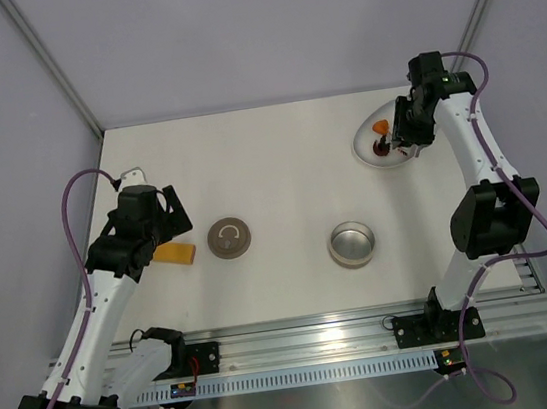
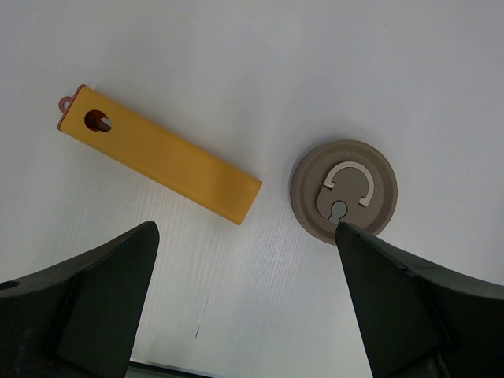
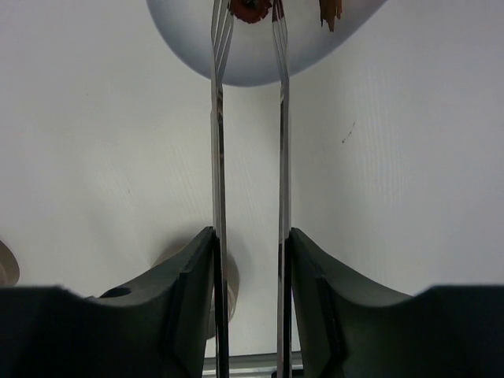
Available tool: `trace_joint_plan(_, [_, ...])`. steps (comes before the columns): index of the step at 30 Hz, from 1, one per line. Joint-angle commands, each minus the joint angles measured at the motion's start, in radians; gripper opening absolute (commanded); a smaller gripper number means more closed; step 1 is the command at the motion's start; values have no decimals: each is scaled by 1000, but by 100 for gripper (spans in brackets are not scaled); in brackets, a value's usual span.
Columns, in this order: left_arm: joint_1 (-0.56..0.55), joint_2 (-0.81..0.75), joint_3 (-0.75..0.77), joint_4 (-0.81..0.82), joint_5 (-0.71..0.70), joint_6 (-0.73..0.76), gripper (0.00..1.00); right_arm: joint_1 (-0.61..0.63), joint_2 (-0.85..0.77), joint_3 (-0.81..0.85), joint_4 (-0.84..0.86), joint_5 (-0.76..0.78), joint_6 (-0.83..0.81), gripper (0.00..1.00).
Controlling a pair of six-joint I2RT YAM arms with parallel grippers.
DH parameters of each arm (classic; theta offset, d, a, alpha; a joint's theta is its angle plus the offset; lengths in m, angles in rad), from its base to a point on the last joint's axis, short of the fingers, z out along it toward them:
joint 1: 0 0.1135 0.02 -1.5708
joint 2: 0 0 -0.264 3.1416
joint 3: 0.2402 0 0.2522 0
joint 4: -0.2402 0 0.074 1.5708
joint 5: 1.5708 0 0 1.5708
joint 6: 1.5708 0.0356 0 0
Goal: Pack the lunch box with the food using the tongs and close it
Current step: Pick up the fake food from the plate.
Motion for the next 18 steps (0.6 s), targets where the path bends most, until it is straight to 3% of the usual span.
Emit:
trace_joint_plan(1, [-3, -3, 17, 47, 15, -8, 99, 1, 17, 42, 74, 25, 31, 48])
trace_joint_plan(18, [-2, -1, 0, 43, 14, -11, 99, 1, 157, 47, 170, 56, 78, 49])
